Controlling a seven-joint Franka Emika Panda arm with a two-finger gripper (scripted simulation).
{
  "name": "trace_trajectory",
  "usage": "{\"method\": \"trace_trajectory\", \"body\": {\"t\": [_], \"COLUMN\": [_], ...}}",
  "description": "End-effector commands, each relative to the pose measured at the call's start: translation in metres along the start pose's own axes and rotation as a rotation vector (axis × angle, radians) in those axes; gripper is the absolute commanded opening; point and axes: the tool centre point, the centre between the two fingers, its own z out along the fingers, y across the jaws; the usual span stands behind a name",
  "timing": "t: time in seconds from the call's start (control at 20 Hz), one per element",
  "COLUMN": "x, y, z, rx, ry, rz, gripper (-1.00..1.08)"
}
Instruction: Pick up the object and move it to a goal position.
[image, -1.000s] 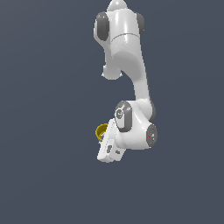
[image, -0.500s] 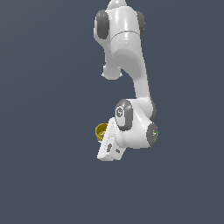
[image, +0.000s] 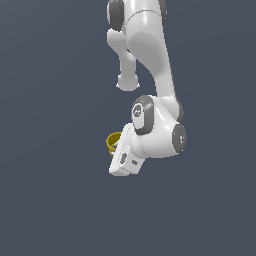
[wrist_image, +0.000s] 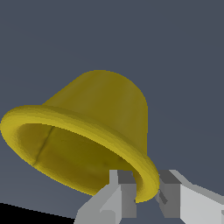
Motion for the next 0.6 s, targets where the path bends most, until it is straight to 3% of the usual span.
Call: {"method": "trace_trajectory", "body": {"t": [0.0, 0.55], "x": [-0.02, -0.112], "y": [-0.007, -0.043], "z": [-0.019, -0.103], "rx": [-0.003, -0.002], "ry": [0.002, 0.003], "rz": [0.002, 0.002], "gripper": [-1.0, -1.0]}}
